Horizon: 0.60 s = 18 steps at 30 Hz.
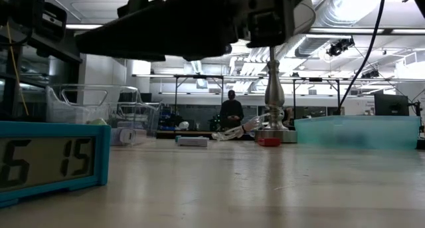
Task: Pick & Place Office items
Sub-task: Put the bottom light blue mini digital clock into the light blue bin
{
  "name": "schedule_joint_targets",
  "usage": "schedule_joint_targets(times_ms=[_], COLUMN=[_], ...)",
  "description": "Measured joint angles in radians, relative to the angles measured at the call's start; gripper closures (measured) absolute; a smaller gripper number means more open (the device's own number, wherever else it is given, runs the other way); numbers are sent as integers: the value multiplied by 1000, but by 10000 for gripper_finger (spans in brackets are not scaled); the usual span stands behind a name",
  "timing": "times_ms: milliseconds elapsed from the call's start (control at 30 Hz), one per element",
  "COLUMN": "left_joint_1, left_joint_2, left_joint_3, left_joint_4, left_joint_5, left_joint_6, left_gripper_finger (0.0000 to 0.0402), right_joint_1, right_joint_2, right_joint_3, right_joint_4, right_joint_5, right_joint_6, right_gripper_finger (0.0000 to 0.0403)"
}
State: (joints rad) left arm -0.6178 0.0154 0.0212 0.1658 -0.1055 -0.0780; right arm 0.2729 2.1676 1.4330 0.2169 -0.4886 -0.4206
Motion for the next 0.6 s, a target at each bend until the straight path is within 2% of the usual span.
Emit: schedule_joint_targets(times_ms=[267, 600], left_joint_1=[0, 0], left_joint_2=[0, 0], left_joint_3=[0, 0], left_joint_4=[0, 1], left_joint_5=[0, 0], left_joint_6=[0, 0], left_gripper_finger=[229, 229], right_joint_1=[1, 1], right_joint_2=[13, 62], right_joint_3=[0, 1], right_joint_4=[5, 27], right_joint_5=[25, 23], right_joint_6=[-1, 34], right_gripper_finger=[232, 227])
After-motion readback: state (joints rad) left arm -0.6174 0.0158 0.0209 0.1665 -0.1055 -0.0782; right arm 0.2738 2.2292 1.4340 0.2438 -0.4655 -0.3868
